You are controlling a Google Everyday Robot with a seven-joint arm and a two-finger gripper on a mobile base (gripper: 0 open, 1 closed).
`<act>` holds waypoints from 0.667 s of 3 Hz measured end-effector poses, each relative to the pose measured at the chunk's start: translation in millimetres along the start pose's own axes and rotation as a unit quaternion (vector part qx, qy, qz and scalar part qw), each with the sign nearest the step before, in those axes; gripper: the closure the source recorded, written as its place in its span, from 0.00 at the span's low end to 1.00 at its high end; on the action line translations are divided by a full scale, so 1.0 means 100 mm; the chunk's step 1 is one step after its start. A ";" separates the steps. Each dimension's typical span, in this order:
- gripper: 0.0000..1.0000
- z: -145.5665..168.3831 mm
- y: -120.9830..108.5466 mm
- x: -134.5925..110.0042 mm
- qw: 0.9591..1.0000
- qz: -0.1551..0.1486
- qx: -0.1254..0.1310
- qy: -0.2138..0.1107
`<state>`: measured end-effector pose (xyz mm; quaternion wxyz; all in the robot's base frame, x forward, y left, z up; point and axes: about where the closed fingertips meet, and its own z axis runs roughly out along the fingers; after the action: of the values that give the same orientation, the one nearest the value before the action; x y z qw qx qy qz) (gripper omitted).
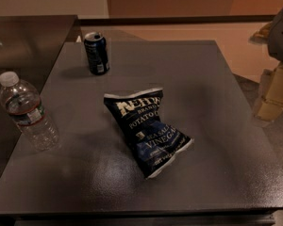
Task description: Move blue chip bag near pepsi can
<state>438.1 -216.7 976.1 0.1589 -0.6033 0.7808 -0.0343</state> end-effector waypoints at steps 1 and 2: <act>0.00 0.00 0.00 0.00 1.000 0.000 0.000 0.000; 0.00 0.12 0.08 -0.10 0.999 -0.001 -0.021 -0.024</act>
Offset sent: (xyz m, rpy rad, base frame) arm -0.0045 0.0323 -0.0330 0.1336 0.0903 0.0593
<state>436.6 -203.2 964.8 0.1649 -0.6082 0.7764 -0.0039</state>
